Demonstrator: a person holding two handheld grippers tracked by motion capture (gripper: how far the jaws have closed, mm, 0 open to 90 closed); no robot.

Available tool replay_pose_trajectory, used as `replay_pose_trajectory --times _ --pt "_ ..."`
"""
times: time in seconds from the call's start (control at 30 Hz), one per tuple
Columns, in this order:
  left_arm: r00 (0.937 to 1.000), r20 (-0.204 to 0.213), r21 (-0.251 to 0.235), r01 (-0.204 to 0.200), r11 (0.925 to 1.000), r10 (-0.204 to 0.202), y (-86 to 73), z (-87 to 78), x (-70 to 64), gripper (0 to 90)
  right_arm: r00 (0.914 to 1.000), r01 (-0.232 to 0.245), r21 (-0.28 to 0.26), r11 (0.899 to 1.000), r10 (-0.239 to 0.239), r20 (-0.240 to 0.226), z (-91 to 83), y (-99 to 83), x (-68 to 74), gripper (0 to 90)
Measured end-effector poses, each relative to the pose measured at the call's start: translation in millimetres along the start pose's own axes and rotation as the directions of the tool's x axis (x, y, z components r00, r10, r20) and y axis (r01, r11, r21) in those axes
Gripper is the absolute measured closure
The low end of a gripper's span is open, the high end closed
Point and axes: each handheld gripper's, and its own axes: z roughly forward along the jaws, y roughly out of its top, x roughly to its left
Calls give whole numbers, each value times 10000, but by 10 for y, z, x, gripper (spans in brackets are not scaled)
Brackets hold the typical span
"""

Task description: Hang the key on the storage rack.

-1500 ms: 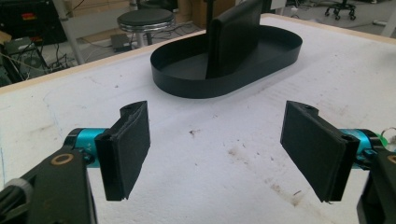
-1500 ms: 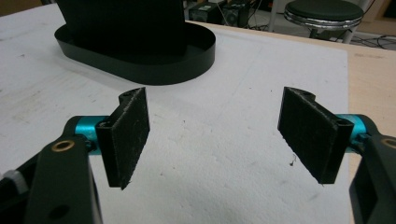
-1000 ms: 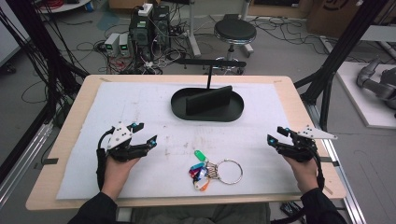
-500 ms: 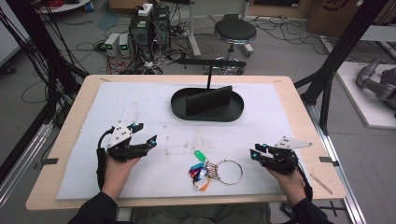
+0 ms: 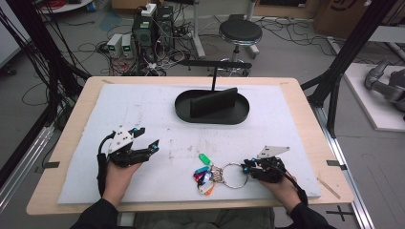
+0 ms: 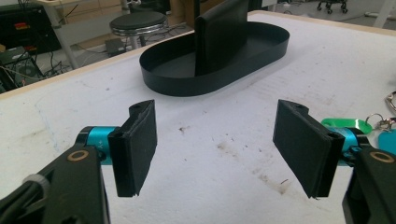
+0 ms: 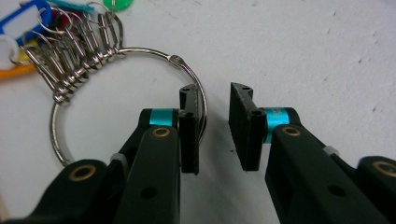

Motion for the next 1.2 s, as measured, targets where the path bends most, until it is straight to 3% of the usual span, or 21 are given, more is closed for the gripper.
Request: replay_pose_trajectory --times 0.1,0.2,0.3,0.53,0.67,0.83,1.07,1.2 --pt "10000 -27 36 -8 10000 8 -10 -7 0 306 9988 451 26 9990 -451 194 9 9 25 770" --pt "9999 -71 84 -121 9999 121 -7 -13 -20 306 9962 865 68 9962 -866 133 24 30 46 870" --pt "9997 -55 104 -252 9996 253 -2 -23 -49 307 9959 872 76 9962 -873 250 44 68 25 880" --pt "9993 -152 182 -326 9993 328 -31 -85 -61 306 9983 -78 -992 9950 135 569 7 192 -173 881" --pt "9992 -276 192 -278 9994 283 -60 -139 -41 306 9954 -787 -1807 9804 871 390 -39 246 -262 881" --pt "9988 -415 166 -235 9996 241 -80 -191 -25 307 9869 -1615 -2424 9566 1569 -383 -48 295 -276 881" --pt "9989 -400 181 -227 9996 234 -86 -196 -21 306 9767 -2047 -3027 9308 1740 -1255 -58 341 -208 878" --pt "9991 -341 166 -241 9996 247 -77 -174 -31 306 9728 -2073 -2912 9339 1651 -1628 -44 348 -162 857"
